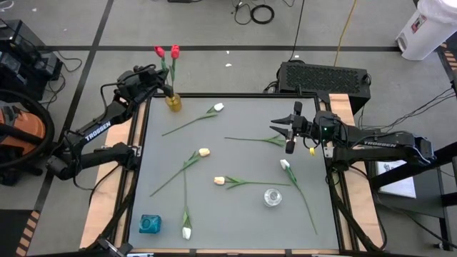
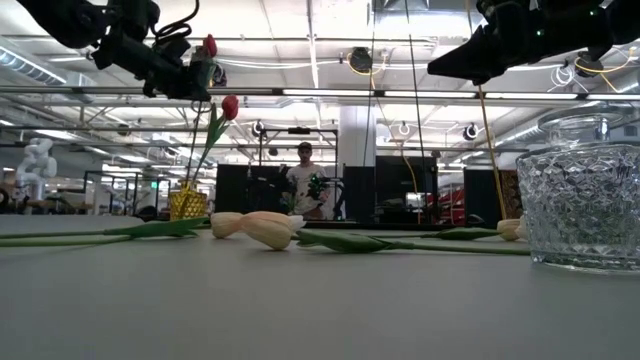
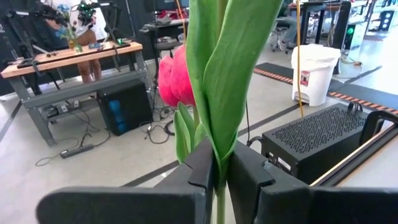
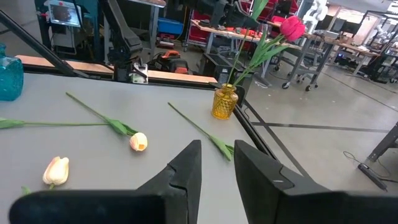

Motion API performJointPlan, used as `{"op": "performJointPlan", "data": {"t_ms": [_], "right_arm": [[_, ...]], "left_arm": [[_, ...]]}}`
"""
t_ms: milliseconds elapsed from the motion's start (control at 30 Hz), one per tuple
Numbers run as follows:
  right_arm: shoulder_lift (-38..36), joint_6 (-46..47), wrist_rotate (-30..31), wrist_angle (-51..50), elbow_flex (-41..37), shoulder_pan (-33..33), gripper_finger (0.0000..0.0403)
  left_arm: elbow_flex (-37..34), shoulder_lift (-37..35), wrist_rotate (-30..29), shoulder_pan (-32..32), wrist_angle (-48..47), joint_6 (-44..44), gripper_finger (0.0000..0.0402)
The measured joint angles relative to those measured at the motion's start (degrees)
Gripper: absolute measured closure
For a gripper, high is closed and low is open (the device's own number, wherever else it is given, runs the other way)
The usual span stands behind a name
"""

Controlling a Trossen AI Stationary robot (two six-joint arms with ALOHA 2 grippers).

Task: Sort flowers into vase by color
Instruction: Put the red tulip into the yellow vase

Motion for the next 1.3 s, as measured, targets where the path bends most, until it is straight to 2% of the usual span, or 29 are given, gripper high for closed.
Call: {"op": "performJointPlan", "data": {"t_ms": [733,833,1100,1300], "right_arm": [[0.00,-0.02,0.00,0.02,0.00,0.00,0.0316],[0.00,-0.22,-0.02,0.02,0.00,0.00,0.0316],[0.00,-0.24,-0.02,0.02,0.00,0.00,0.0316],[0.00,-0.24,-0.02,0.02,0.00,0.00,0.0316]], "left_arm": [[0.00,0.00,-0.78,0.00,-3.47,1.49,0.0360],[0.00,0.00,-0.78,0.00,-4.40,1.51,0.0345],[0.00,0.00,-2.70,0.02,-5.53,1.44,0.0268],[0.00,0.00,-2.74,0.02,-5.62,1.44,0.0258]]}}
